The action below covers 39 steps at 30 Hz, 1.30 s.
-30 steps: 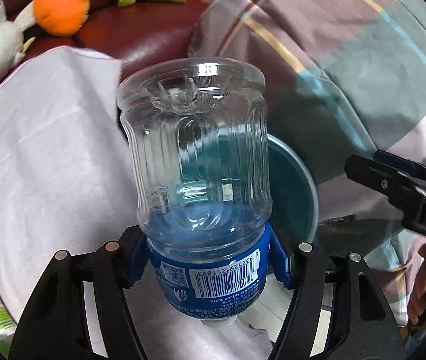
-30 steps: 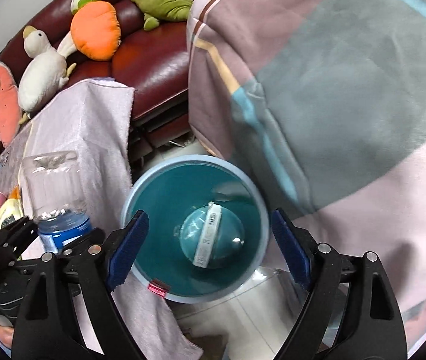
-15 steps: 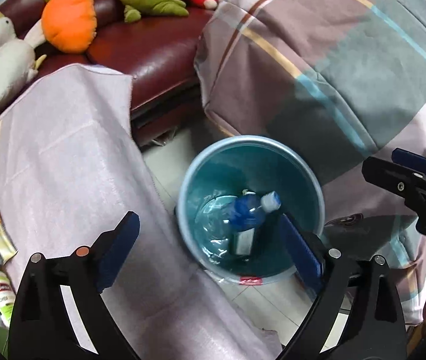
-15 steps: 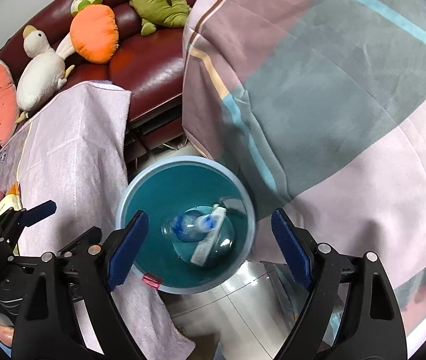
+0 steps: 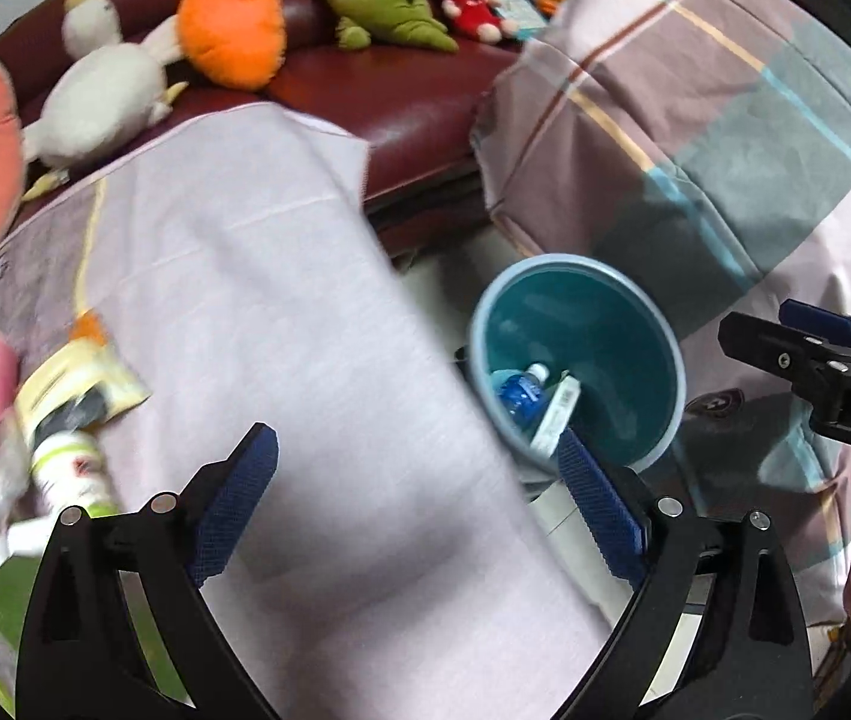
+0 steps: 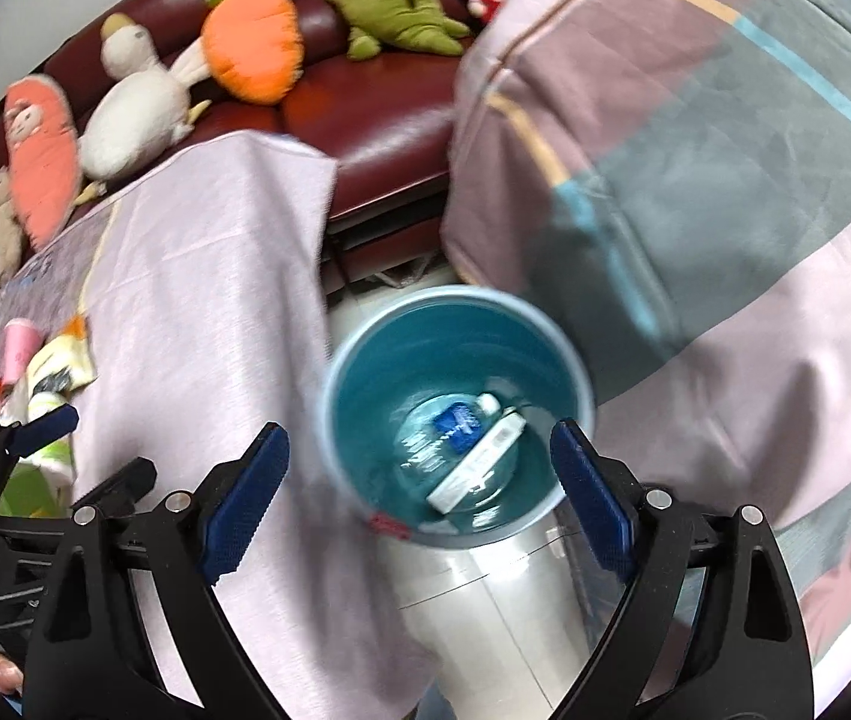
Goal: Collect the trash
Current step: 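Return to the table and grasp the green box with the right tool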
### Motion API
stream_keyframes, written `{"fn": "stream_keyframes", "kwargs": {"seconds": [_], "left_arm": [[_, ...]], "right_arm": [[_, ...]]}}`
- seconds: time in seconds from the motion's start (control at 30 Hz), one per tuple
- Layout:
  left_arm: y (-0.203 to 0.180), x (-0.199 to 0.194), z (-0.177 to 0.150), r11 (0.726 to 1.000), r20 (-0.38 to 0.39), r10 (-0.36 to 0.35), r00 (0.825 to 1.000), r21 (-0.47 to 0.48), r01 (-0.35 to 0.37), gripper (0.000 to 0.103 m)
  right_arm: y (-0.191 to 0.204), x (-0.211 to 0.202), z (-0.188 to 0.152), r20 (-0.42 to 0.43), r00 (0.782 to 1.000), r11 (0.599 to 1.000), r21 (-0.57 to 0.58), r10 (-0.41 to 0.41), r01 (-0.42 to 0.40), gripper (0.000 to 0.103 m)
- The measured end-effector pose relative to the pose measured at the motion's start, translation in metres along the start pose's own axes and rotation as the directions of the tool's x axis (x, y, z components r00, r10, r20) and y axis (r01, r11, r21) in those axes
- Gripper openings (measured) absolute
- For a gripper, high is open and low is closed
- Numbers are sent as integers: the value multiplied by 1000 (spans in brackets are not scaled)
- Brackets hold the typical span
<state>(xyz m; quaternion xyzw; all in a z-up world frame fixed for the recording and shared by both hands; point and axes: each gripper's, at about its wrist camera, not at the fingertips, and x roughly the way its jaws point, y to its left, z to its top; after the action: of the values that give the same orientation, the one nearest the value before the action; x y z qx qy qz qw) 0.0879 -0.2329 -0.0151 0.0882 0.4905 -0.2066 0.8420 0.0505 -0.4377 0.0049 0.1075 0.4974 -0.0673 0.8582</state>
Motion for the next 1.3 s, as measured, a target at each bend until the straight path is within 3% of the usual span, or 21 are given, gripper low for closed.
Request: {"fn": "stream_keyframes", "kwargs": {"seconds": [0.27, 0.57, 0.83, 1.0, 1.07, 1.3], "left_arm": [[67, -39, -54, 998, 3, 33, 999, -62, -33, 95], [140, -94, -103, 985, 70, 64, 996, -168, -51, 96], [199, -111, -133, 959, 82, 153, 985, -253, -128, 98], [250, -94, -158, 917, 26, 223, 975, -346, -200, 98], [265, -84, -167, 903, -7, 219, 976, -378, -206, 98], [288, -74, -178, 887, -8, 205, 979, -421, -189, 98]], "right_arm": [[64, -4, -36, -47, 998, 996, -72, 47, -51, 85], [143, -2, -60, -104, 989, 975, -186, 105, -123, 85], [199, 6, -71, -157, 976, 949, -252, 151, -188, 85], [233, 15, -79, -226, 949, 925, -262, 218, -275, 85], [245, 16, -77, -245, 935, 914, -254, 256, -317, 85], [293, 31, -73, -305, 893, 881, -238, 331, -408, 85]]}}
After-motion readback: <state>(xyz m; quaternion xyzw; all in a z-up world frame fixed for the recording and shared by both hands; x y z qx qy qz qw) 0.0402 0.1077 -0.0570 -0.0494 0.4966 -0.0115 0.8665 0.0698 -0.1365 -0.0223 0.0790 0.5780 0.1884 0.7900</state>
